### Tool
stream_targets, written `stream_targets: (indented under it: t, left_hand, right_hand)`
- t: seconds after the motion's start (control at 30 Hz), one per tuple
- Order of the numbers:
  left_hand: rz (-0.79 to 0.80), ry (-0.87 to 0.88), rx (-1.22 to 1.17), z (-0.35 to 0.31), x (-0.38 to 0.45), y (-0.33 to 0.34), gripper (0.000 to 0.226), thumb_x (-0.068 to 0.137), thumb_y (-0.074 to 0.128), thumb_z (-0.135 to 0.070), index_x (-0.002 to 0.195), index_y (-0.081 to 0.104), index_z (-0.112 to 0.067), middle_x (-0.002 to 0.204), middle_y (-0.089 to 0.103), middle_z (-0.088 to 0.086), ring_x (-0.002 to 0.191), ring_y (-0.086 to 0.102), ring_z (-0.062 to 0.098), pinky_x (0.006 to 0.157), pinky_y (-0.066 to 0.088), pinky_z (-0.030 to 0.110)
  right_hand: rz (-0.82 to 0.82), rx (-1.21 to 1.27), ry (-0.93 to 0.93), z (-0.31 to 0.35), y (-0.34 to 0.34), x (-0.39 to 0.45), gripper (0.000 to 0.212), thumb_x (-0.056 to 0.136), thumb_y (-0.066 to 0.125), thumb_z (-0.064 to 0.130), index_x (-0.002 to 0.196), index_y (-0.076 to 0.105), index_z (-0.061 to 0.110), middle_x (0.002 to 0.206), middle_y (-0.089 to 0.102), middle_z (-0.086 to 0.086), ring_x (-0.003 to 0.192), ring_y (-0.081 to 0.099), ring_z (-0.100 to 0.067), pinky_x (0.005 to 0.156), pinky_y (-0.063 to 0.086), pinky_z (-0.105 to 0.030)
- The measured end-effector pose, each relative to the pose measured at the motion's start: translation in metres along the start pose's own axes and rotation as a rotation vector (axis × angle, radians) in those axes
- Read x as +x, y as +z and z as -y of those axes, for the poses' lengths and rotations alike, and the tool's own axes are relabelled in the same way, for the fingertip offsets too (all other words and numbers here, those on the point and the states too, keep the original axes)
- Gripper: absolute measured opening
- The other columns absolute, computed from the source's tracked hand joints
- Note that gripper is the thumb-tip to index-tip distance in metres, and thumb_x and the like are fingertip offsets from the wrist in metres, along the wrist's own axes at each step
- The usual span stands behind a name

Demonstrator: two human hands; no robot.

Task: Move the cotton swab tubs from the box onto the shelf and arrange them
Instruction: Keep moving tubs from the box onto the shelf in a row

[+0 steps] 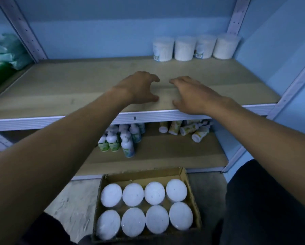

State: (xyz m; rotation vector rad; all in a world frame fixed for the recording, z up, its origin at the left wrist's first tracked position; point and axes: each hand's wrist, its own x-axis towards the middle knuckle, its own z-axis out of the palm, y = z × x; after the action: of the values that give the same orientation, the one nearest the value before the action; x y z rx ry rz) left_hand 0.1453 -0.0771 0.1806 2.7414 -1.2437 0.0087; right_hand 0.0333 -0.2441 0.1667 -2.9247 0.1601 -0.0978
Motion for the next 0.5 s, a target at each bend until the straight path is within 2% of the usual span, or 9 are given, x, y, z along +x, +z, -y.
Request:
stream_targets:
  t: [0.17, 0.3, 0.43, 0.5]
  left_hand:
    - [-0.105, 0.017, -0.105, -0.012, -0.055, 0.011, 0.059, 0.084, 0.072, -0.033, 0.139, 0.054, -0.020, 0.136, 0.055, 0.009, 0.126, 0.050, 0.027, 0.101, 0.040, 0.034]
    - [-0.285, 0.019, -0.264, -0.016, -0.115, 0.042, 0.042, 0.082, 0.074, -0.018, 0.123, 0.064, -0.012, 0.115, 0.061, 0.010, 0.106, 0.058, 0.026, 0.090, 0.045, 0.034]
    - [-0.222, 0.020, -0.339, -0.018, -0.158, 0.086, 0.045, 0.085, 0.072, -0.019, 0.128, 0.059, -0.019, 0.118, 0.055, 0.001, 0.105, 0.053, 0.014, 0.084, 0.042, 0.025]
    - [-0.155, -0.022, -0.356, -0.014, -0.172, 0.105, 0.049, 0.085, 0.074, -0.020, 0.131, 0.057, -0.019, 0.122, 0.055, 0.000, 0.106, 0.054, 0.015, 0.084, 0.043, 0.026]
  right_hand:
    - [-0.047, 0.055, -0.033, 0.019, 0.017, -0.052, 0.068, 0.094, 0.057, 0.030, 0.155, 0.029, 0.020, 0.161, 0.024, -0.006, 0.148, 0.023, -0.025, 0.115, 0.030, -0.040]
    - [0.021, 0.163, 0.007, 0.033, 0.045, -0.102, 0.071, 0.098, 0.055, 0.029, 0.158, 0.017, 0.028, 0.167, 0.002, 0.003, 0.153, 0.003, -0.018, 0.115, 0.031, -0.047]
    - [0.102, 0.177, 0.069, 0.034, 0.086, -0.136, 0.080, 0.098, 0.057, 0.027, 0.159, 0.005, 0.034, 0.165, -0.017, 0.010, 0.153, -0.010, -0.017, 0.114, 0.029, -0.048]
    - [0.167, 0.192, 0.106, 0.033, 0.105, -0.145, 0.082, 0.098, 0.056, 0.024, 0.159, 0.001, 0.034, 0.164, -0.021, 0.010, 0.153, -0.013, -0.019, 0.112, 0.032, -0.049]
